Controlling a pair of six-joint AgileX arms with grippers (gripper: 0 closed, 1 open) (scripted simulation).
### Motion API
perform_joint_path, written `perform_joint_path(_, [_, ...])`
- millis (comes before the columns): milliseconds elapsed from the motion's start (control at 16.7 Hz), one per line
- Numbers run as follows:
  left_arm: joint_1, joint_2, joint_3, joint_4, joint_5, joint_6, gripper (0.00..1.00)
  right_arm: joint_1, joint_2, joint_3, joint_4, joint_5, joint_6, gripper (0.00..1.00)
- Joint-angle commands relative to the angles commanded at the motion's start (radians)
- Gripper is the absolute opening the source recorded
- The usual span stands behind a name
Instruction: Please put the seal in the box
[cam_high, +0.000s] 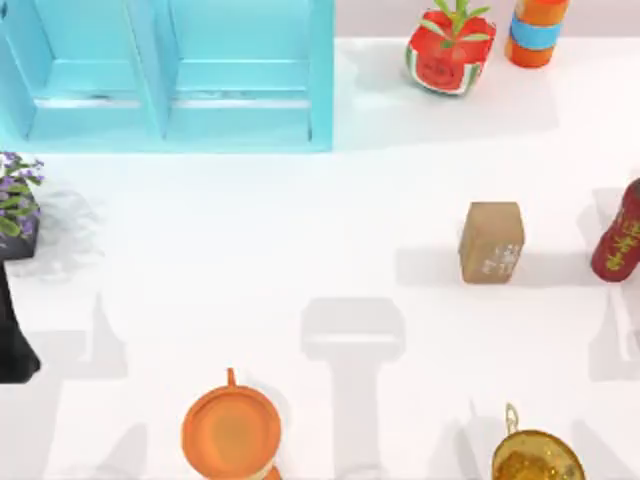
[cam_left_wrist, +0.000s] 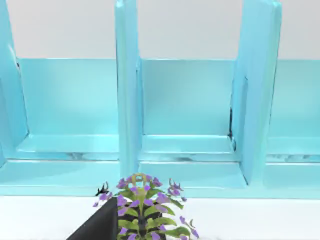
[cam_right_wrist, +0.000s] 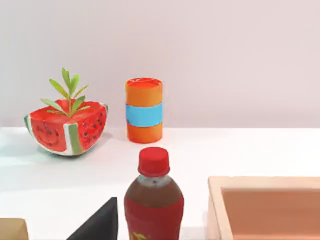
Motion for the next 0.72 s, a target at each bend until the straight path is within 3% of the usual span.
perform_joint_path(360, [0.0,0.0,0.0,0.0,0.0,0.0,1.0,0.023,0.103,0.1,-0.084,0.0,0.024,1.0])
perform_joint_path(720, [0.0,0.0,0.0,0.0,0.0,0.0,1.0,0.108,0.564,0.535,-0.392,-0.001,0.113,1.0])
